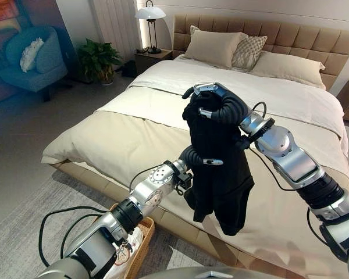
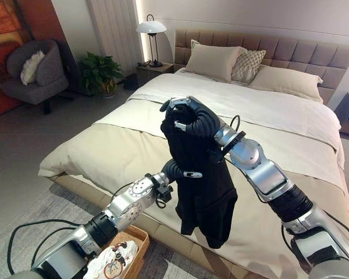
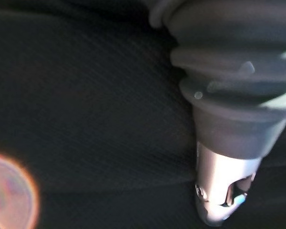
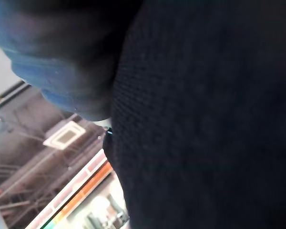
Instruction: Pick up clothes into the bucket
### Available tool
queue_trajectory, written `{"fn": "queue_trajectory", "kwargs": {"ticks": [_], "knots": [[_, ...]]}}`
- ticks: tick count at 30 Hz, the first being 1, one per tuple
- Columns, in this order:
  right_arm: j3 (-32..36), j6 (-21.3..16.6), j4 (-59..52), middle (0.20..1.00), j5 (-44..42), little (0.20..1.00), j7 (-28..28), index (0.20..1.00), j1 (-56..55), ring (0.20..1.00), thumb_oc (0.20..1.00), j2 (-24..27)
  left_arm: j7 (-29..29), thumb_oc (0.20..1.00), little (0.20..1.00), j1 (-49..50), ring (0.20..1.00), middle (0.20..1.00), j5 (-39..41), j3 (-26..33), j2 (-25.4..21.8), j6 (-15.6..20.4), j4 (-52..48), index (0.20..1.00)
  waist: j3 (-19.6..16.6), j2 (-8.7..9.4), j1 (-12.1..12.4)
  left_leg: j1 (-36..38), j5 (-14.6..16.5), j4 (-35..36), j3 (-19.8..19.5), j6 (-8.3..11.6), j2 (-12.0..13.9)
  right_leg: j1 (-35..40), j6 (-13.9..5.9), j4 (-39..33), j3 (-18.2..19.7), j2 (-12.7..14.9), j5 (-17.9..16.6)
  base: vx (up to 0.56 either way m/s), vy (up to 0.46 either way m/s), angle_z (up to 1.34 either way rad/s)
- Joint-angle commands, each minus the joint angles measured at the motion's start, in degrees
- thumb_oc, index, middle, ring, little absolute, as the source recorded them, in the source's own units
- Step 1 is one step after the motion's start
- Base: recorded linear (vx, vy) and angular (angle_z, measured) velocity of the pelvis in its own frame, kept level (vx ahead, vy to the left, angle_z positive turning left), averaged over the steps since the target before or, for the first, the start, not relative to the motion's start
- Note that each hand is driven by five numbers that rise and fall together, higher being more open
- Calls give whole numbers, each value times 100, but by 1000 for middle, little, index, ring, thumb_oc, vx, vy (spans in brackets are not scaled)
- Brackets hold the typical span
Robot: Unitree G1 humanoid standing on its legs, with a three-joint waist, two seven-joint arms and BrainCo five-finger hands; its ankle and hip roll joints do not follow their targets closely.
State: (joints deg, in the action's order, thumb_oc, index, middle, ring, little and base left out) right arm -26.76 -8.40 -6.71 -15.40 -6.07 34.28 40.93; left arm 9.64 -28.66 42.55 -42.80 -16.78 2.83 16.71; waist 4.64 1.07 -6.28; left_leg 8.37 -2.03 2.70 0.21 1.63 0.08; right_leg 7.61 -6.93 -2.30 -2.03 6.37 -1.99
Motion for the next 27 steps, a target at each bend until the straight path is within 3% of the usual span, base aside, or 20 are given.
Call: {"fn": "queue_trajectory", "kwargs": {"ticks": [1,2,14,23,24,25,26,27], "knots": [[421,-461,-594,200,-439,200,198,200,278,200,200,-326,171,316,316,-269,316,316,45,-294,227,58,242,316,-279,162,104,-205,543,-517,-41,20,-35,-395,-140,718,-104,115,295,-5,7,6],[423,-460,-596,200,-438,200,198,200,275,200,200,-326,171,200,200,-269,200,200,45,-296,228,59,244,200,-279,163,105,-205,543,-518,-42,20,-35,-395,-140,718,-104,115,296,-13,10,6],[848,-499,-696,200,-874,200,338,200,-90,200,200,-608,-243,200,200,270,200,200,-257,174,518,134,621,200,-223,184,185,-282,524,-560,-83,-9,-55,-409,-117,698,-109,127,288,0,0,0],[1034,-520,-728,200,-1083,200,400,200,-208,200,200,-571,-386,200,200,491,200,200,-370,505,449,180,600,200,-210,204,220,-309,540,-603,-94,-16,-65,-424,-108,708,-88,121,289,0,0,0],[1132,-522,-726,790,-1069,790,413,790,-291,790,790,-558,-380,200,200,547,200,200,-490,600,352,214,509,200,-209,201,222,-320,547,-618,-96,-16,-64,-430,-112,720,-101,127,290,0,0,0],[1133,-522,-727,934,-1069,934,413,934,-292,934,934,-558,-380,200,200,547,200,200,-490,599,352,214,508,200,-210,202,222,-320,547,-618,-96,-16,-64,-431,-112,720,-101,127,291,0,0,0],[1246,-515,-699,1000,-1011,1000,409,1000,-388,1000,1000,-538,-370,200,200,566,200,200,-856,729,189,288,433,200,-214,195,237,-313,553,-618,-99,-17,-66,-420,-113,718,-108,131,297,0,0,0],[1306,-512,-670,1000,-1009,1000,411,1000,-471,1000,1000,-549,-380,200,200,606,200,200,-1020,842,105,335,399,200,-210,194,245,-313,557,-629,-100,-16,-69,-417,-114,724,-113,134,302,0,0,0]]}}
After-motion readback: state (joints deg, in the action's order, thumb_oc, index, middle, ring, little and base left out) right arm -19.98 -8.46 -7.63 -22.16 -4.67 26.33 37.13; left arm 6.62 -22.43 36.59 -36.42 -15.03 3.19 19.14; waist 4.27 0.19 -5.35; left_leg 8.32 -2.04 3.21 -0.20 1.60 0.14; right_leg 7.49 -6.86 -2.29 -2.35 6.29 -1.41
